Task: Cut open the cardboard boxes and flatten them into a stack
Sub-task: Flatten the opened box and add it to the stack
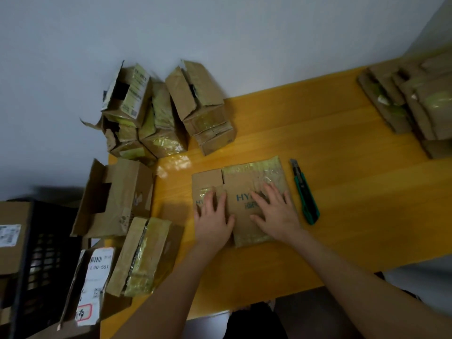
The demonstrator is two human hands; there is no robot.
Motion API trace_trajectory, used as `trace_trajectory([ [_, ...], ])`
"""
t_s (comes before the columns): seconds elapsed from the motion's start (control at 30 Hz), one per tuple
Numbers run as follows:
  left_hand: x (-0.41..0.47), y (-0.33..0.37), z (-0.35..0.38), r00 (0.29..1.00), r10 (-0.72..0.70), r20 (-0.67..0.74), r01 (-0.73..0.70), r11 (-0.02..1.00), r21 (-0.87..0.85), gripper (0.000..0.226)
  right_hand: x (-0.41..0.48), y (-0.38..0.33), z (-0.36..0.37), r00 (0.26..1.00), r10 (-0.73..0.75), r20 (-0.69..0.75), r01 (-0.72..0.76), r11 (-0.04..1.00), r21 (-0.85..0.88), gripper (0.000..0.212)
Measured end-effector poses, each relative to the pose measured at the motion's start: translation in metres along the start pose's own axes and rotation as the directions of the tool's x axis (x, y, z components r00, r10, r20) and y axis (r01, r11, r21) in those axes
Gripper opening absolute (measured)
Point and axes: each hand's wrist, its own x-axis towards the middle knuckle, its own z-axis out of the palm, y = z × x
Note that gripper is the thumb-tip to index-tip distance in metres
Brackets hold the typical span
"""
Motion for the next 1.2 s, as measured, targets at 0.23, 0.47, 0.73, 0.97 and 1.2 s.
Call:
trace_trajectory([
  [0.23, -0.002, 0.002, -0.03, 0.869, -0.475, 0.137, 0.454, 0.657, -0.603, 0.077, -0.022, -0.001, -0.028, 0.941, 0.339, -0.021, -0.312, 0.887, 0.342, 0.084],
  [0.47, 0.004, 0.007, -0.055, 0.902, -0.373, 0.216, 0.423, 0.672, -0.608, 0.059, -0.022, -0.017, -0.055, 0.846, 0.523, 0.106, -0.381, 0.453, 0.806, 0.096],
  [0.73, 0.006, 0.019, -0.09, 0.907, -0.383, 0.174, 0.399, 0.652, -0.645, 0.044, -0.034, -0.002, -0.099, 0.85, 0.523, 0.068, -0.287, 0.35, 0.891, 0.02],
  [0.97, 0.03, 0.059, -0.137, 0.945, -0.301, 0.125, 0.276, 0.538, -0.796, 0.05, -0.067, 0.04, -0.169, 0.782, 0.623, -0.024, -0.121, 0.19, 0.974, 0.035],
  [1.2, 0.043, 0.132, -0.163, 0.974, -0.22, 0.054, 0.159, 0.495, -0.854, 0.039, -0.082, 0.091, -0.205, 0.681, 0.693, -0.237, -0.252, 0.526, 0.812, 0.066],
])
